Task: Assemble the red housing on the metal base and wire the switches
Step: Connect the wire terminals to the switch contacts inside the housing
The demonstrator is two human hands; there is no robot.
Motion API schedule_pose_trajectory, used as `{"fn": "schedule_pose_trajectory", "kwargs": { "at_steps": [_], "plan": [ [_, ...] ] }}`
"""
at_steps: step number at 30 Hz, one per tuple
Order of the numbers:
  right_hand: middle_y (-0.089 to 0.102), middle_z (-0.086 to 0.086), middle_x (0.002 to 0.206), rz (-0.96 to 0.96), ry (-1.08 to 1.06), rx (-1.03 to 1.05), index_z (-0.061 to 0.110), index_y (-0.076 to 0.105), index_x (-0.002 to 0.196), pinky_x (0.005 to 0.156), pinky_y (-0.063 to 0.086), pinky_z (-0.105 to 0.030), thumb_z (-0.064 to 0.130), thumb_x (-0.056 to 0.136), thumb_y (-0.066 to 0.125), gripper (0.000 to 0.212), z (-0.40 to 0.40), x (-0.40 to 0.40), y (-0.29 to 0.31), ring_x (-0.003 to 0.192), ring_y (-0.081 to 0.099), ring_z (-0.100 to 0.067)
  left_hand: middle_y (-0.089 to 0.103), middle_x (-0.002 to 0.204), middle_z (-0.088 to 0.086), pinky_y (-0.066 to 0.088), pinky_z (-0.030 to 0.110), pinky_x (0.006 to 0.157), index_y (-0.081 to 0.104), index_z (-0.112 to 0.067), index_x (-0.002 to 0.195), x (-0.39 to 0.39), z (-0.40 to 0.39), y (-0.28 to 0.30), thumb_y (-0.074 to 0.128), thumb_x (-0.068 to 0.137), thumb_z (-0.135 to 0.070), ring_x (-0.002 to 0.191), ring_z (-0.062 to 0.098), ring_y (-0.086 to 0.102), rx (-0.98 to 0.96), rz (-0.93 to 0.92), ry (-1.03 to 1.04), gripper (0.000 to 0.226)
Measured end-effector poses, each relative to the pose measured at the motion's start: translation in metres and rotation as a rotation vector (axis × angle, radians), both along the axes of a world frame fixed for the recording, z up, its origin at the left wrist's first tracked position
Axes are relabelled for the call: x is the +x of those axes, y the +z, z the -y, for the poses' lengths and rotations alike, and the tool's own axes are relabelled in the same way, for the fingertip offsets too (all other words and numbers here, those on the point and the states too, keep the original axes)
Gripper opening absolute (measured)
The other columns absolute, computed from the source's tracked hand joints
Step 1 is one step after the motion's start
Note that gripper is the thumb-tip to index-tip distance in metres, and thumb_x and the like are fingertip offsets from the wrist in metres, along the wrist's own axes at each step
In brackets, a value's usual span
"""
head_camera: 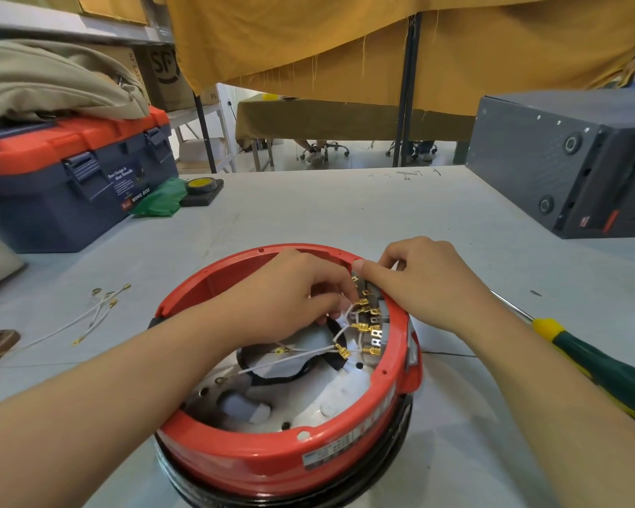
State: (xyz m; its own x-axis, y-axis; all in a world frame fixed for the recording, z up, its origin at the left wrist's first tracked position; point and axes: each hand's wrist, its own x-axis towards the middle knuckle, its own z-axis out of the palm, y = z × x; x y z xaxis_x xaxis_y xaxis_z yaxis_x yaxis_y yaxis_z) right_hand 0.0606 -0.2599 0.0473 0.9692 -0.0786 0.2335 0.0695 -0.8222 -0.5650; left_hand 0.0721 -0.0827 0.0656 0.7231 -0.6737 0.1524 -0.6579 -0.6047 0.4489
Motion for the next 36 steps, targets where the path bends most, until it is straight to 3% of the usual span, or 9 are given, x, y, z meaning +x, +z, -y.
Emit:
{"fn": "schedule_pose_trajectory", "kwargs": {
  "at_steps": [4,10,13,18,29,36],
  "plan": [
    [0.065,-0.002,0.07,-0.003,0.018,-0.011,0.014,0.069,0.073,0.059,0.042,-0.025,0.055,0.085,0.054,0.045,-0.0015,0.0,0.0004,0.071,0.058,-0.016,0.067,0.072,-0.006,0.042,0.013,0.063,0.071,-0.02,0.09,0.0003,0.0001,-0.0015,0.06,0.089,-0.013,0.069,0.006,0.059,-0.002,0.015,-0.013,0.013],
    [0.068,-0.014,0.075,0.019,0.051,-0.009,0.002,0.069,0.079,0.053,0.038,-0.023,0.049,0.088,0.053,0.05,-0.0028,-0.0003,-0.0002,0.066,0.058,-0.021,0.064,0.069,-0.006,0.041,0.012,0.062,0.065,-0.024,0.083,-0.0008,0.0006,-0.0027,0.057,0.091,-0.011,0.064,0.004,0.057,-0.016,0.025,-0.049,0.018],
    [0.067,-0.014,0.072,0.02,0.063,-0.014,0.002,0.068,0.077,0.053,0.037,-0.024,0.048,0.089,0.052,0.05,-0.003,-0.0001,-0.0001,0.06,0.053,-0.017,0.064,0.068,-0.005,0.038,0.009,0.06,0.067,-0.019,0.085,-0.0011,0.0006,-0.0043,0.056,0.091,-0.009,0.063,0.002,0.056,-0.014,0.045,-0.051,0.017],
    [0.065,-0.011,0.069,0.029,0.073,-0.021,0.004,0.066,0.075,0.049,0.033,-0.022,0.047,0.09,0.051,0.048,-0.0026,0.0009,-0.0009,0.056,0.049,-0.012,0.065,0.069,-0.002,0.042,0.018,0.063,0.067,-0.013,0.085,-0.0002,0.0025,-0.007,0.055,0.091,-0.01,0.066,0.01,0.057,-0.011,0.088,-0.062,0.014],
    [0.061,-0.001,0.061,0.002,0.083,0.022,0.011,0.065,0.073,0.048,0.032,-0.019,0.05,0.089,0.052,0.045,-0.0004,0.0005,-0.0011,0.056,0.051,-0.006,0.065,0.069,-0.004,0.044,0.025,0.067,0.067,-0.017,0.085,-0.0001,0.0038,-0.0082,0.056,0.09,-0.01,0.067,0.009,0.057,-0.004,0.12,-0.05,0.014],
    [0.068,-0.008,0.08,-0.044,0.096,0.012,0.006,0.066,0.091,0.054,0.042,-0.019,0.05,0.086,0.053,0.046,-0.0003,-0.0024,0.0017,0.072,0.061,-0.01,0.066,0.069,-0.006,0.04,0.017,0.06,0.069,-0.019,0.087,-0.0001,0.0025,-0.0062,0.058,0.088,-0.013,0.067,0.005,0.054,0.005,0.137,-0.038,0.013]
  ]
}}
